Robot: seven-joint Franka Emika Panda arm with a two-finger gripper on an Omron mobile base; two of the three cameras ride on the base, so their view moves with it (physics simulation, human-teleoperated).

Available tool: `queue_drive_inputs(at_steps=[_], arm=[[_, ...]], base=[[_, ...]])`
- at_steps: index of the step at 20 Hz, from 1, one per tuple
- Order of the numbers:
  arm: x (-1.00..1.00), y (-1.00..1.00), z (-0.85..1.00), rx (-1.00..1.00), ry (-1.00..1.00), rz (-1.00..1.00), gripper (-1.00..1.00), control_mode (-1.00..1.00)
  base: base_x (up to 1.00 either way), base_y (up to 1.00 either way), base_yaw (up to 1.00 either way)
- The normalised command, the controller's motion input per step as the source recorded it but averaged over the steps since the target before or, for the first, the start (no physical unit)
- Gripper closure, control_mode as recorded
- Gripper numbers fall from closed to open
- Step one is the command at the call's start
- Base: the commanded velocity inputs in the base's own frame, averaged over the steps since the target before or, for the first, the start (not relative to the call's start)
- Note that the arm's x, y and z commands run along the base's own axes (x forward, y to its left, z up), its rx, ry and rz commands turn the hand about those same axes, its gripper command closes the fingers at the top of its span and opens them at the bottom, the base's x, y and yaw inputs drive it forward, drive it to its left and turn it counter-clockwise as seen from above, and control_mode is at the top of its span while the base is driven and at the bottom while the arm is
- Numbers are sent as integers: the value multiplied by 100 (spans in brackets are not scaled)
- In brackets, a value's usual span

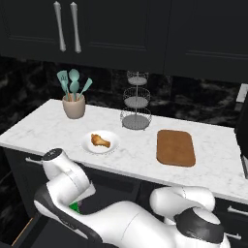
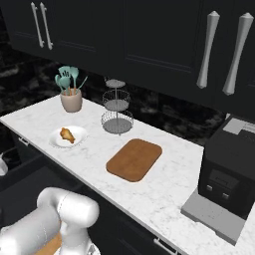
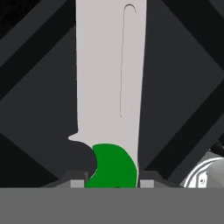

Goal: Pick up the knife from the drawer and place it on the cutting board. Then place the meat from the plate to the cutting board.

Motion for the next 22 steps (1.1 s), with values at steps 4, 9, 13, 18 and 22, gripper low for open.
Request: queue_drive_inputs(at_steps=[4, 9, 13, 18, 22], arm=[[35, -62, 44, 0, 0, 0, 100, -100], [39, -64, 44, 0, 0, 0, 100, -100], [45, -58, 37, 0, 4, 0, 100, -100], [18, -59, 12, -3, 0, 0, 100, -100], [12, -67, 2, -3, -2, 0, 100, -100]], base=[[0, 0, 0], [0, 0, 0], [0, 0, 0], [0, 0, 0], [0, 0, 0]])
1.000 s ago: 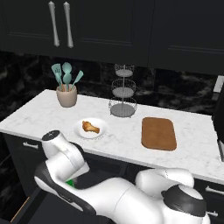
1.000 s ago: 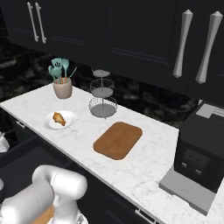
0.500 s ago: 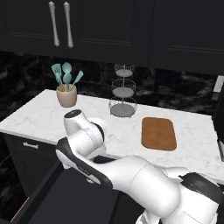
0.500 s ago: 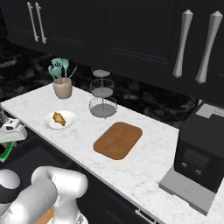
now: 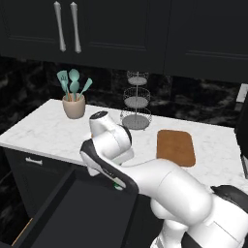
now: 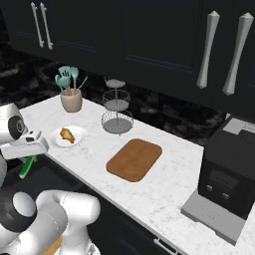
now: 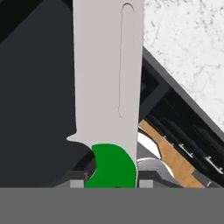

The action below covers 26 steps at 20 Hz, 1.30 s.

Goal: Pick up the knife from the drawer and place it on the cutting board. Then place the meat from the plate to the cutting board.

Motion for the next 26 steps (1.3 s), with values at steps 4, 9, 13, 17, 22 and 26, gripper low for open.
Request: queue_drive_inputs(at_steps=[4, 9, 13, 17, 22, 26], arm=[[28, -70, 0, 0, 0, 0, 100, -100], [28, -61, 0, 0, 1, 0, 100, -100], [32, -51, 0, 0, 1, 0, 100, -100], [26, -55, 0, 0, 0, 0, 100, -100], [8, -64, 0, 0, -1, 0, 100, -100], [1, -68, 0, 0, -4, 0, 100, -100]], base=[[0, 0, 0], [0, 0, 0], [0, 0, 0], [0, 0, 0], [0, 0, 0], [0, 0, 0]])
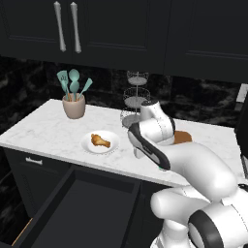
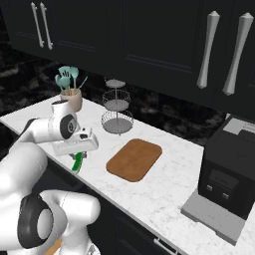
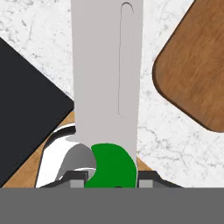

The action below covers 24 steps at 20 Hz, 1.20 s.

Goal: Pick up the knife from the drawer and place it on the cutting board. Then place the meat from the plate to the cutting board.

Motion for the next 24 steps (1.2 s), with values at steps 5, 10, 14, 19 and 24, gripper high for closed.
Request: queue_drive_inputs(at_steps=[5, 10, 14, 19, 24], arm=[[10, -57, 0, 0, -2, 0, 100, -100], [2, -55, 0, 2, -1, 0, 100, -100], [7, -49, 0, 2, 0, -2, 100, -100], [12, -53, 0, 3, -2, -2, 100, -100], [20, -41, 0, 2, -1, -4, 100, -100]], base=[[0, 0, 0], [0, 0, 0], [0, 0, 0], [0, 0, 0], [0, 0, 0]])
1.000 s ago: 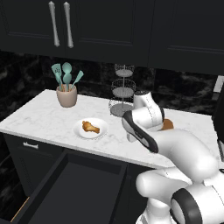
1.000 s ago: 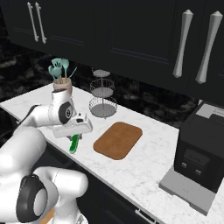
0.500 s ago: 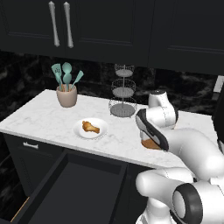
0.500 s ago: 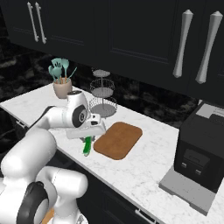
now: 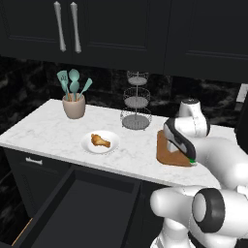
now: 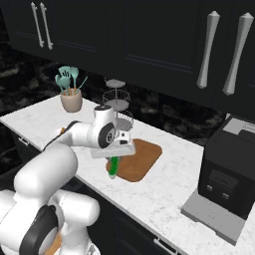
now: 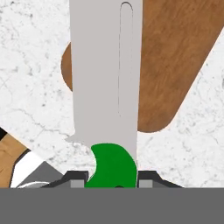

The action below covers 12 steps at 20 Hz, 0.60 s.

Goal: Pick up the knife from the drawer and place it on the cutting board. Then place the meat from the plate to the cutting board.

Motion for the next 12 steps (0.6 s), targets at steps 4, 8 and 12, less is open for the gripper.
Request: queue_drive_inputs(at_steps=[4, 8, 12], arm=[[30, -29, 0, 0, 0, -8, 100, -100], [31, -19, 0, 0, 0, -6, 100, -100], [15, -21, -1, 0, 0, -8, 100, -100]], base=[[0, 0, 0], [0, 0, 0], [0, 0, 0]])
